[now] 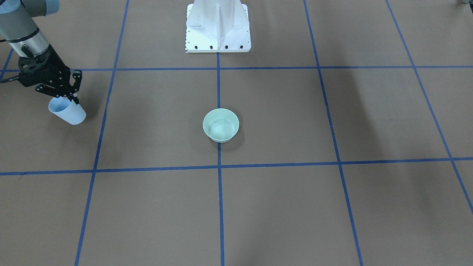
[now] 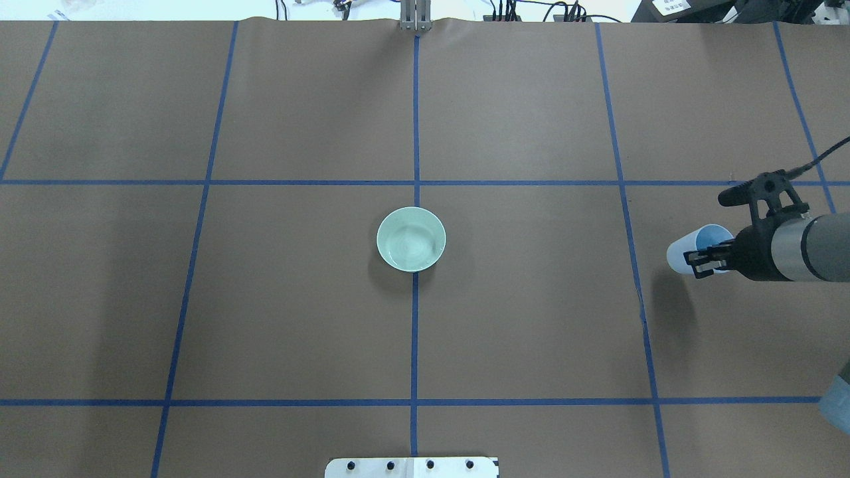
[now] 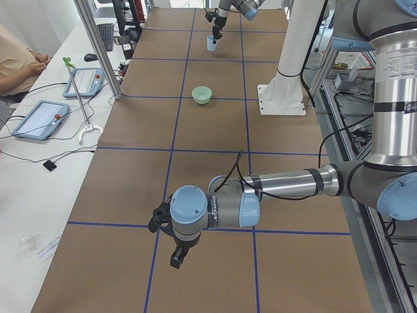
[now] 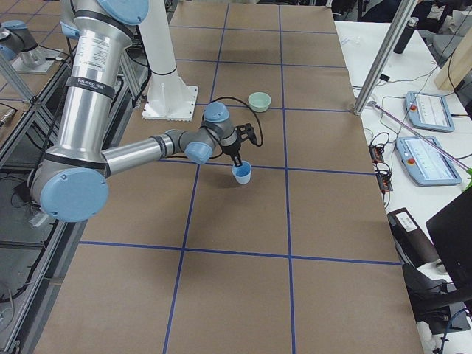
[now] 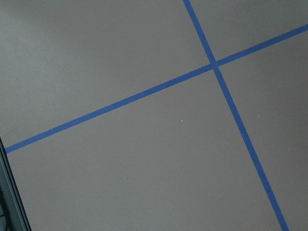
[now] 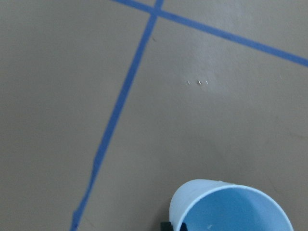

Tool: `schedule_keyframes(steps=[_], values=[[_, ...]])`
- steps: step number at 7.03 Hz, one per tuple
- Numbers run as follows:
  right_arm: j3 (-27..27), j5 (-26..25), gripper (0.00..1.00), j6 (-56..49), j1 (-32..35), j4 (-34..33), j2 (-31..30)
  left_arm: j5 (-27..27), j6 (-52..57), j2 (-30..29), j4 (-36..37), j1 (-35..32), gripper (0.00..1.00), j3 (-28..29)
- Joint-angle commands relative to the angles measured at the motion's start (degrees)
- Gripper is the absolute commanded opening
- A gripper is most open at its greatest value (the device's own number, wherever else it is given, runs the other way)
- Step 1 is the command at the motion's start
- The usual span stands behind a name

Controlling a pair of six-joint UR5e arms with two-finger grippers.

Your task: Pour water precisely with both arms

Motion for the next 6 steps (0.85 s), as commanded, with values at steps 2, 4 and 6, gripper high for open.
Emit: schedule_keyframes(steps=[2, 4, 6], values=[[-7.57, 0.92, 0.00, 0.54, 0.46, 0.25, 14.43, 0.00, -0.07, 0.04, 0.00, 0.00, 1.00, 0.40], [-7.67, 4.77, 0.00, 0.72, 0.11, -0.19, 19.53, 0.00, -0.07, 0.12, 0.00, 0.00, 1.00, 0.66], [-7.58, 5.23, 0.00, 0.72, -1.38, -5.61, 26.02, 0.00, -1.21, 1.00, 0.78, 0.00, 1.00, 0.58]])
